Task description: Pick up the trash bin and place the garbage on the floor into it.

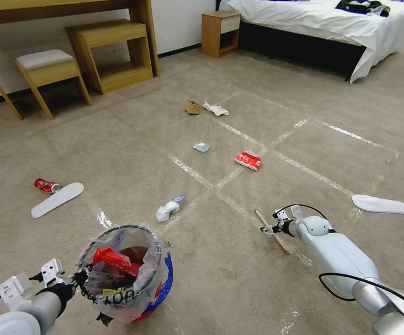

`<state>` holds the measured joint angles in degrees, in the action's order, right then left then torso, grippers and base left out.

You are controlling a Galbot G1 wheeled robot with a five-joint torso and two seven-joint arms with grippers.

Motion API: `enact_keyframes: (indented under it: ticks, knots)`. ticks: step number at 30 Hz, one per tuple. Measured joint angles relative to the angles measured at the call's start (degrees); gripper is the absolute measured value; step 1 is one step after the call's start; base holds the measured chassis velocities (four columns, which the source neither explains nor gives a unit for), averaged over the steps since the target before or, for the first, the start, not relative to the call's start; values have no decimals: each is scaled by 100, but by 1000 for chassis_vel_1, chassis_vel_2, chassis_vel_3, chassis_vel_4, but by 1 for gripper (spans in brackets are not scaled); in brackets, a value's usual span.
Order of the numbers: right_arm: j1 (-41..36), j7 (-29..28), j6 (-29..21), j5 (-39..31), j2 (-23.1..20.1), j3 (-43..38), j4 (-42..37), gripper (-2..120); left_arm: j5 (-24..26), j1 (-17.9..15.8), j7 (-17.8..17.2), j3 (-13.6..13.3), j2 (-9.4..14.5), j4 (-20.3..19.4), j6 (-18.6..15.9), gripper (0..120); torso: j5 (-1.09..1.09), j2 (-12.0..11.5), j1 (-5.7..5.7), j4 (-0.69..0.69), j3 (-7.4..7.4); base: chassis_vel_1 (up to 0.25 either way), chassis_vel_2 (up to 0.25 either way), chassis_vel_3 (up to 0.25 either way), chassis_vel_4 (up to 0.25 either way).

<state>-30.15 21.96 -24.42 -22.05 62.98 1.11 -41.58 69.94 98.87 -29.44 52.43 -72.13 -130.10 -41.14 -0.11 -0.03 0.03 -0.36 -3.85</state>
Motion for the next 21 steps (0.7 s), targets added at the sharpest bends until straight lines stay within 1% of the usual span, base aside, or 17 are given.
enact_keyframes:
  ticks: [13,21]
  knots:
    - [67,37,96,67,236,25,236,100,3,-15,4,-12,-15,-25,1,0,-1,0,0,0,0,0,0,0,0]
    - [72,37,117,76,292,20,295,100,5,-14,4,-4,6,-31,2,0,0,0,0,0,0,0,0,0,0]
